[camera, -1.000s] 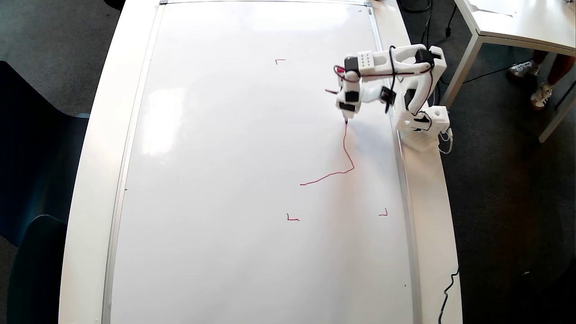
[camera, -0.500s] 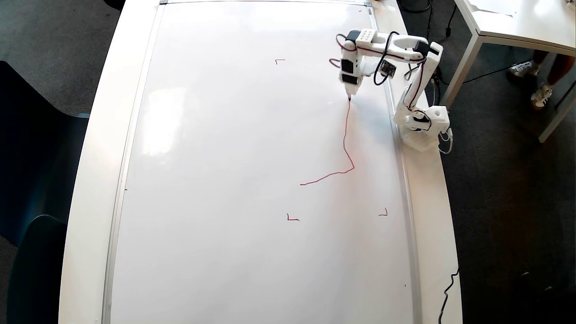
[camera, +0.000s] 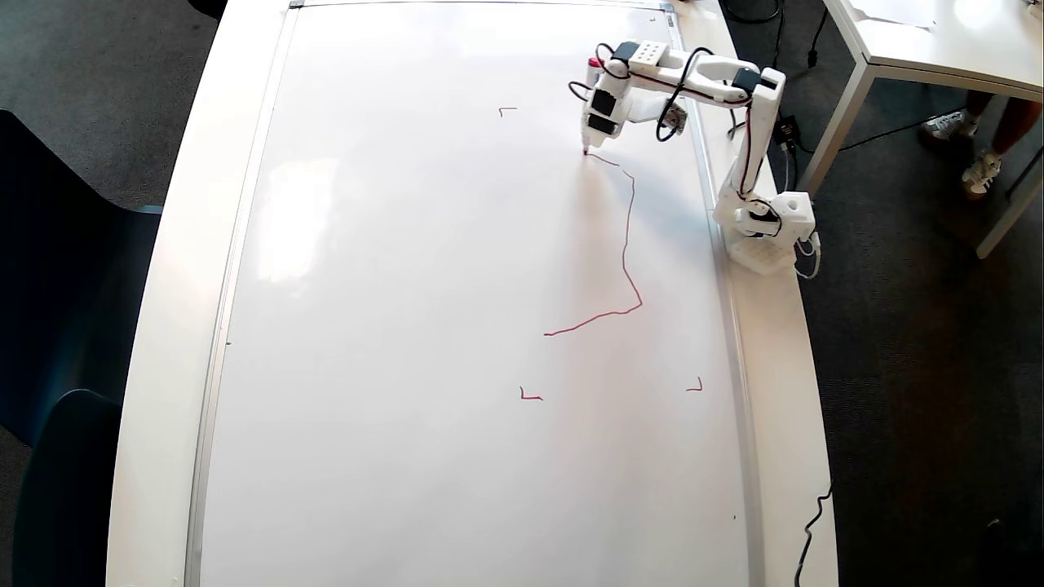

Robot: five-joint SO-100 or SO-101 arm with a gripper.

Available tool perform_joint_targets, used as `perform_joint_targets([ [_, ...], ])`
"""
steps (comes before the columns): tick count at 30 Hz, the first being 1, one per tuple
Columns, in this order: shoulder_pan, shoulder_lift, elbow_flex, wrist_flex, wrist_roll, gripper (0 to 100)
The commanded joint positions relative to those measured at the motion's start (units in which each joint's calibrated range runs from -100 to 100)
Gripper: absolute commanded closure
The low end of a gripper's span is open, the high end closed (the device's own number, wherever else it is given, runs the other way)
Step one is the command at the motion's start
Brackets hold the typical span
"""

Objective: Draw on a whiteboard a robot head using a pen attached to the gripper

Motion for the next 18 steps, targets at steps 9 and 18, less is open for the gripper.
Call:
perform_joint_targets([
  [9, -6.8, 12.0, -18.8, 0.4, -2.6, 99],
  [18, -10.1, 20.1, -28.5, 0.5, -6.0, 99],
])
